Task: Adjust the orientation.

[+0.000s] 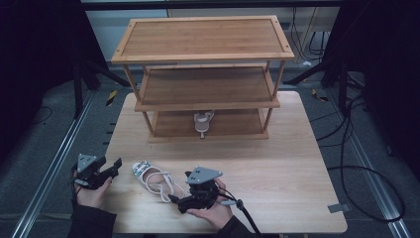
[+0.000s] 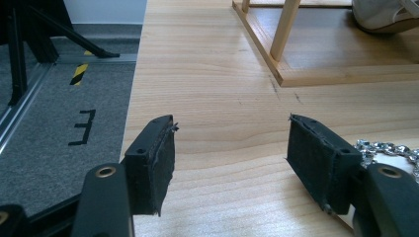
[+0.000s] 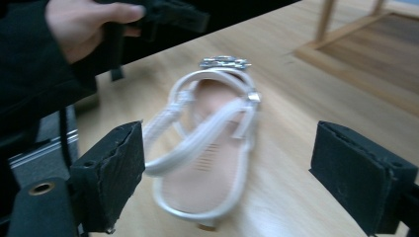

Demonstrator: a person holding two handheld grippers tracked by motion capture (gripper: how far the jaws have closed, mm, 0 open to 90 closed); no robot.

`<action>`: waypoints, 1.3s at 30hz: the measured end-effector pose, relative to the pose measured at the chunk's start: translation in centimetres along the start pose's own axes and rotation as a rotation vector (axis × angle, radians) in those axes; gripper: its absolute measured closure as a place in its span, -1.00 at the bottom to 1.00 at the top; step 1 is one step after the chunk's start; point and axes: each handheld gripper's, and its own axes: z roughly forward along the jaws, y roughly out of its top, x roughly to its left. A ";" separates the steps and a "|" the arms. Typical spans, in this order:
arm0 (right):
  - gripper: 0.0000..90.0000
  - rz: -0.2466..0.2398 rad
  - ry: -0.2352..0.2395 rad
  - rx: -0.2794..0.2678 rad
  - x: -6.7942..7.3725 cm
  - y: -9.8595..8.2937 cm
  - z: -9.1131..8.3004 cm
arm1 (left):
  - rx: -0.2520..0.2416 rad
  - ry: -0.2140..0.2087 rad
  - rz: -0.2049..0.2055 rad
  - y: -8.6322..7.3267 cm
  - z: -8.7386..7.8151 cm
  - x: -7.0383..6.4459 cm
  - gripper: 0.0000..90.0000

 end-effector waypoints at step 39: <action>-0.31 -0.026 -0.026 0.166 -0.8 -1.1 6.7 | 0.008 -0.021 0.005 -0.1 0.2 0.1 -0.20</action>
